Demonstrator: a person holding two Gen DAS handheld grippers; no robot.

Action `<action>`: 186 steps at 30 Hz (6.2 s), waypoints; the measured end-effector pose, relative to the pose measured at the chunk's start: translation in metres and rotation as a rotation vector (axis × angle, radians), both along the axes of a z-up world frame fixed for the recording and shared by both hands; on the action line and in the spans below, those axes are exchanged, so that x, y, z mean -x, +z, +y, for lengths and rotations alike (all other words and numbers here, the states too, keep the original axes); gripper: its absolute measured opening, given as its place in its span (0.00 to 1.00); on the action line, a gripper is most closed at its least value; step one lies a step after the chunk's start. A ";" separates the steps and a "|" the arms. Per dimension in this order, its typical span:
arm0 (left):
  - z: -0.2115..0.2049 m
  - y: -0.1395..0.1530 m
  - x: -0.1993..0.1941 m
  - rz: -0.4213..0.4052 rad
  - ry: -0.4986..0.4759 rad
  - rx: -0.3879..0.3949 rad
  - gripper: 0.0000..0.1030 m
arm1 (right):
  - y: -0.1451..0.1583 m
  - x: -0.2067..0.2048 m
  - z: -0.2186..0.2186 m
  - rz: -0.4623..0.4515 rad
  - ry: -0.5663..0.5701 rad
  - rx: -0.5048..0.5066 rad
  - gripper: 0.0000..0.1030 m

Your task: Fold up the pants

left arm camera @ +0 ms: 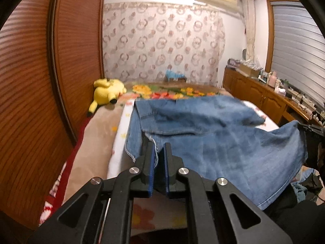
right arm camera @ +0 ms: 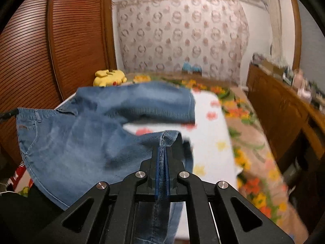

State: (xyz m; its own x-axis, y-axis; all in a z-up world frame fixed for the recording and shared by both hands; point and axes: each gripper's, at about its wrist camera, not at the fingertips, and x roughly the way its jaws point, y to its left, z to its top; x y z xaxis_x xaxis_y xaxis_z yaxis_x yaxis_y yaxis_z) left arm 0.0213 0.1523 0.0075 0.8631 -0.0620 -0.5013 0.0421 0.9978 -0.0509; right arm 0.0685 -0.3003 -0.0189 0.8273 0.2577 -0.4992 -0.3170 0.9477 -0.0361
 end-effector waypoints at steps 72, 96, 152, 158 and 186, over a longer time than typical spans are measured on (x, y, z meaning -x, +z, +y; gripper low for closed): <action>0.006 0.084 -0.011 -0.232 0.039 -0.010 0.07 | 0.105 0.061 -0.038 -0.177 0.068 0.000 0.01; 0.023 0.055 -0.048 -0.124 0.061 -0.004 0.07 | 0.049 0.011 -0.021 -0.107 0.015 0.075 0.01; 0.032 0.061 -0.022 -0.189 -0.020 0.100 0.03 | 0.066 -0.034 -0.057 -0.090 -0.031 -0.101 0.01; 0.032 0.078 -0.054 -0.221 0.022 0.053 0.03 | 0.089 -0.052 -0.050 -0.173 -0.037 -0.059 0.01; 0.035 -0.021 -0.239 0.099 0.108 -0.055 0.03 | 0.036 -0.269 0.009 0.016 0.027 0.090 0.01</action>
